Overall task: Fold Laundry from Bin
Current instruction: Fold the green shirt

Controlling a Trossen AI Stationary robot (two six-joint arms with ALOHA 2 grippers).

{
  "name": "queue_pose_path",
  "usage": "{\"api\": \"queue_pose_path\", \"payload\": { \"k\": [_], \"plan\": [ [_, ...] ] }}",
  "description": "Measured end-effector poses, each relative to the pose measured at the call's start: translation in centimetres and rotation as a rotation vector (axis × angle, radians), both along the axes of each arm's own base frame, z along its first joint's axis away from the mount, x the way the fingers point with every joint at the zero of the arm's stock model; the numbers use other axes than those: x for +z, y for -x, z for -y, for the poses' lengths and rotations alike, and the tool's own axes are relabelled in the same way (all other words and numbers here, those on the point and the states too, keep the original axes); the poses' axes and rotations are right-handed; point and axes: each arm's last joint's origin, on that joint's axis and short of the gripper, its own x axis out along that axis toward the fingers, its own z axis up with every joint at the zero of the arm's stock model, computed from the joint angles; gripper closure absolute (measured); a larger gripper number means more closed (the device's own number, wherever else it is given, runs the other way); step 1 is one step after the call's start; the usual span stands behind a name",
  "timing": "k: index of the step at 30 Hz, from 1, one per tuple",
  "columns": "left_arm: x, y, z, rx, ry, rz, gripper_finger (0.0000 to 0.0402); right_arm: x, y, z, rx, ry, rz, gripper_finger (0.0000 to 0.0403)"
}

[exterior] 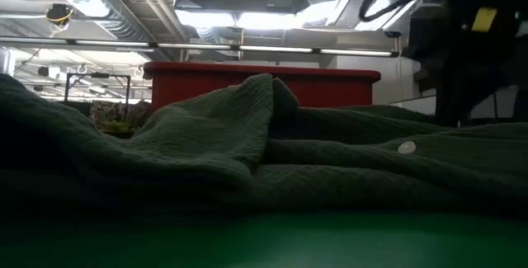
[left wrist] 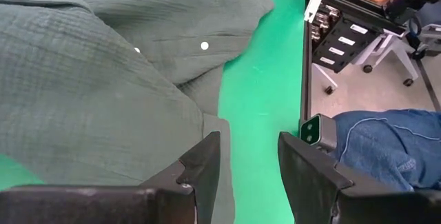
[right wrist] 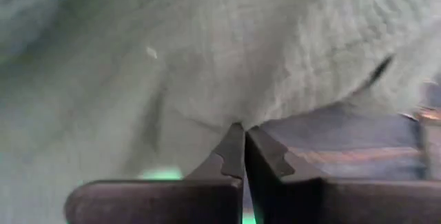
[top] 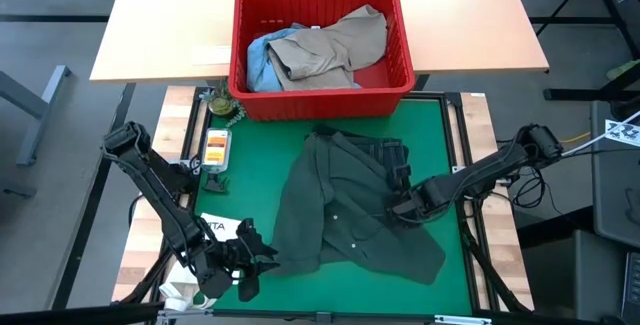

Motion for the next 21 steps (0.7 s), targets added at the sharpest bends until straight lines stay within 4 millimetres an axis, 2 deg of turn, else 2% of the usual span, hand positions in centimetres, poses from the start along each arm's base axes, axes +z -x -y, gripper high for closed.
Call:
{"api": "queue_pose_path", "payload": {
  "k": [6,10,15,21],
  "plan": [
    [0.0,-0.1,-0.1,0.0,-0.01,0.001,0.0262,4.5,-0.2,0.7,0.024,0.249,-0.034,0.0396],
    [0.0,-0.4,-0.5,0.004,-0.05,0.009,0.0262,6.4,-0.5,2.1,0.001,0.372,-0.051,0.0399],
    [-0.2,-1.4,-1.3,0.05,-0.064,0.009,0.0262,7.0,-1.2,5.1,-0.053,0.468,-0.091,0.04],
    [-2.1,-3.0,-1.7,0.081,-0.098,-0.045,0.0262,7.2,-1.5,10.0,-0.177,0.575,-0.168,0.0401]
  ]
}}
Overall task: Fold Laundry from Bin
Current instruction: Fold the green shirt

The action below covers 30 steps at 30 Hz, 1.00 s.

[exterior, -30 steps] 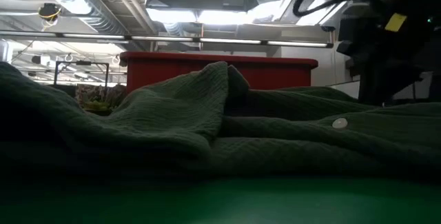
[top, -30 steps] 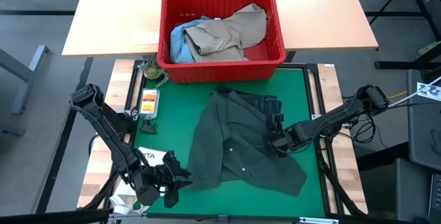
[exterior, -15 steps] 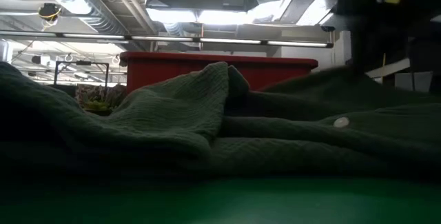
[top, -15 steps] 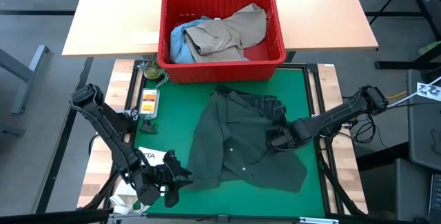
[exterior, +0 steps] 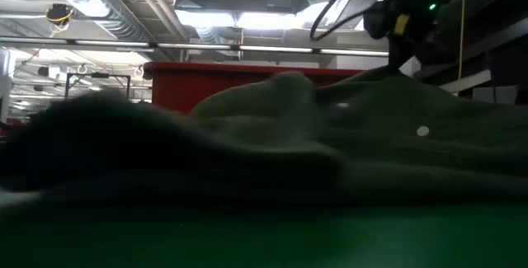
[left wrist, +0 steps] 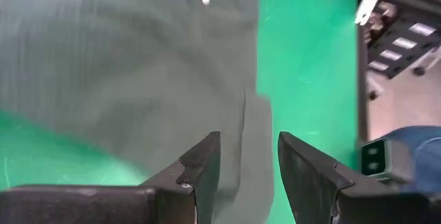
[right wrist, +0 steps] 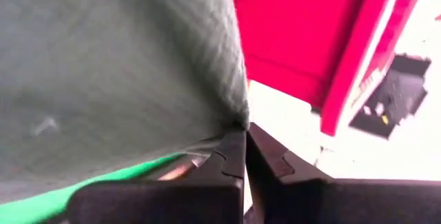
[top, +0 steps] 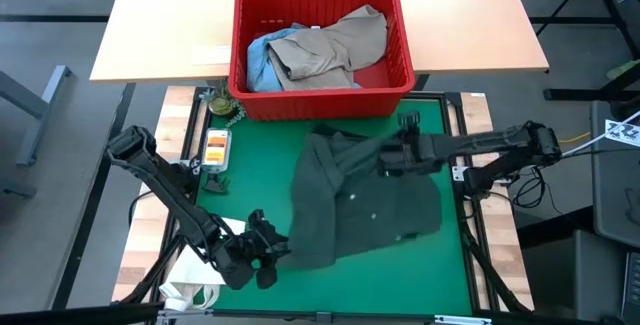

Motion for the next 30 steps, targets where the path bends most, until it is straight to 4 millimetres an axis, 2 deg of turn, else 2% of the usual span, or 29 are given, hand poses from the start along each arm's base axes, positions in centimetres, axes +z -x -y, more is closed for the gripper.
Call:
{"api": "queue_pose_path", "payload": {
  "k": [6,12,18,23,26,30],
  "plan": [
    [-2.2,-1.4,-0.3,0.025,-0.036,-0.062,0.0262,0.2,-0.6,4.6,-0.076,0.039,0.01,0.0399],
    [-3.9,-2.6,-0.9,0.063,-0.068,-0.1,0.0262,0.2,-1.8,7.6,-0.02,-0.13,0.146,0.0398],
    [-4.9,-3.8,-1.0,0.081,-0.054,-0.081,0.0262,0.1,-1.8,8.3,-0.006,-0.239,0.21,0.0398],
    [-6.1,-5.7,-0.5,0.004,-0.101,-0.02,0.0262,0.1,-1.8,8.3,-0.001,-0.247,0.203,0.0394],
    [-6.7,-6.8,-0.2,-0.063,-0.136,0.025,0.0262,0.1,-1.8,8.3,0.001,-0.247,0.202,0.0371],
    [-6.9,-8.2,0.0,-0.127,-0.169,0.1,0.0262,0.1,-1.8,8.3,0.002,-0.247,0.202,0.0315]
  ]
}}
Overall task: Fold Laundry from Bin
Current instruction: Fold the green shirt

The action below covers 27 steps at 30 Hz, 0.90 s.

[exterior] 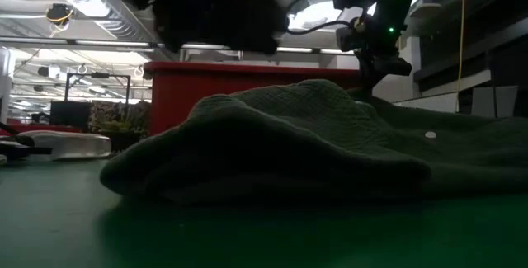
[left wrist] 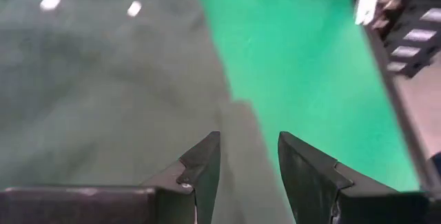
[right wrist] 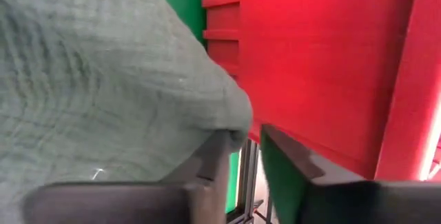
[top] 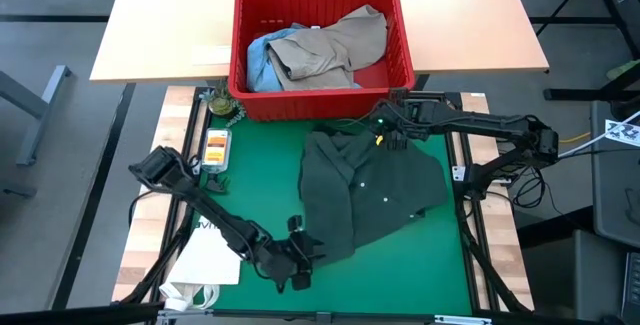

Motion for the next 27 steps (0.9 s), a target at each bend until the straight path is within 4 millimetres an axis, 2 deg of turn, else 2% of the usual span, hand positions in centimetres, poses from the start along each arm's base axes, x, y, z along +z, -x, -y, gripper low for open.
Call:
{"api": "queue_pose_path", "payload": {
  "k": [5,10,14,19,24,27],
  "plan": [
    [-0.2,-1.4,0.4,-0.143,-0.027,0.085,0.0262,0.0,0.0,0.0,0.0,0.001,0.001,0.0246],
    [-0.8,-1.7,0.5,-0.185,-0.086,0.08,0.0262,0.0,0.0,0.0,0.0,0.0,0.0,0.021],
    [-0.5,-2.2,0.3,-0.187,-0.091,0.088,0.0262,0.0,0.0,0.0,0.0,-0.001,-0.001,0.02],
    [0.1,-3.8,1.5,-0.288,-0.195,0.071,0.0262,0.0,0.0,0.0,-0.003,-0.002,0.0,0.0198],
    [-0.9,-4.7,1.9,-0.303,-0.289,-0.092,0.0262,-0.1,0.1,-0.1,-0.001,-0.013,-0.006,0.0198],
    [-1.9,-5.2,1.7,-0.284,-0.289,-0.126,0.0262,-0.1,0.2,-0.1,0.0,-0.016,-0.015,0.0198]
  ]
}}
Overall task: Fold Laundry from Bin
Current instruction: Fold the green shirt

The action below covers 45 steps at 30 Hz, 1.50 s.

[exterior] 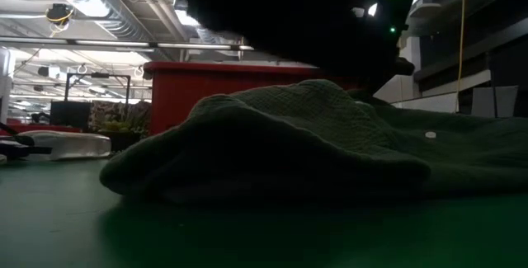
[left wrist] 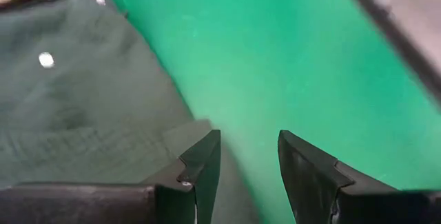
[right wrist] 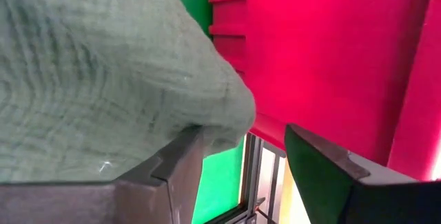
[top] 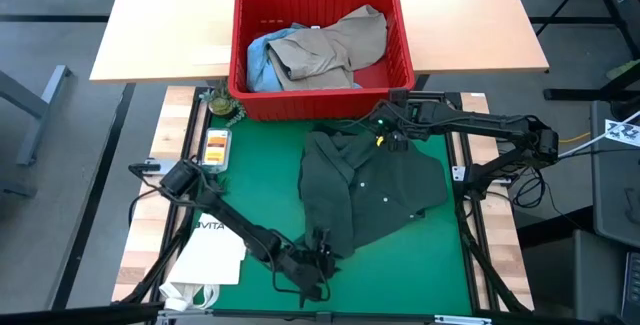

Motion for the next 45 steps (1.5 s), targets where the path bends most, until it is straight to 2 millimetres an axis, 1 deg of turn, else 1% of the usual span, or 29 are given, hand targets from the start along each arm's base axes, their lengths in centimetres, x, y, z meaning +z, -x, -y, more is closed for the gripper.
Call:
{"api": "queue_pose_path", "payload": {
  "k": [4,10,12,15,18,22,25,27,30,35,38,41,43,45],
  "plan": [
    [-1.4,-0.1,-0.4,0.011,-0.034,-0.051,0.0262,-0.1,0.2,-0.1,0.0,-0.007,-0.019,0.0198],
    [-1.8,-0.1,-1.3,0.048,-0.047,-0.105,0.0262,-0.2,0.7,-0.3,0.016,-0.027,-0.096,0.0198],
    [-1.8,-0.2,-1.6,0.05,-0.047,-0.112,0.0262,0.1,0.9,-0.3,0.024,-0.034,-0.124,0.0198],
    [-2.0,-0.2,-2.1,0.036,-0.037,-0.153,0.0262,1.1,1.0,-0.4,0.025,-0.039,-0.141,0.0198],
    [-2.1,-0.3,-2.2,0.026,-0.025,-0.164,0.0262,2.7,1.1,-0.4,0.022,-0.039,-0.138,0.0198],
    [-2.1,-0.4,-2.2,-0.022,0.039,-0.195,0.0262,5.0,0.8,-0.6,0.014,-0.051,-0.069,0.0198],
    [-2.1,-0.3,-2.0,-0.013,0.067,-0.196,0.0262,6.4,0.3,-1.2,0.065,-0.108,0.009,0.0198],
    [-2.2,-0.3,-2.0,-0.004,0.071,-0.196,0.0262,7.1,-0.2,-2.1,0.127,-0.166,0.059,0.0198],
    [-2.3,-0.4,-2.3,0.035,0.064,-0.19,0.0262,7.4,-1.2,-3.8,0.232,-0.235,0.128,0.0198],
    [-3.0,-0.6,-2.8,0.054,0.058,-0.205,0.0274,7.4,-2.0,-7.7,0.414,-0.341,0.156,0.0198],
    [-3.3,-0.7,-2.9,0.058,0.056,-0.212,0.0301,7.4,-2.1,-10.5,0.53,-0.392,0.145,0.0198],
    [-3.4,-0.7,-3.0,0.065,0.053,-0.21,0.0344,7.2,-1.9,-13.4,0.62,-0.409,0.124,0.0198],
    [-3.3,-0.7,-3.0,0.073,0.063,-0.204,0.0379,6.2,-1.6,-15.4,0.662,-0.427,0.097,0.0198],
    [-2.9,-0.7,-3.0,0.103,0.095,-0.194,0.0392,4.5,-1.2,-17.4,0.69,-0.441,0.076,0.0198]
  ]
}}
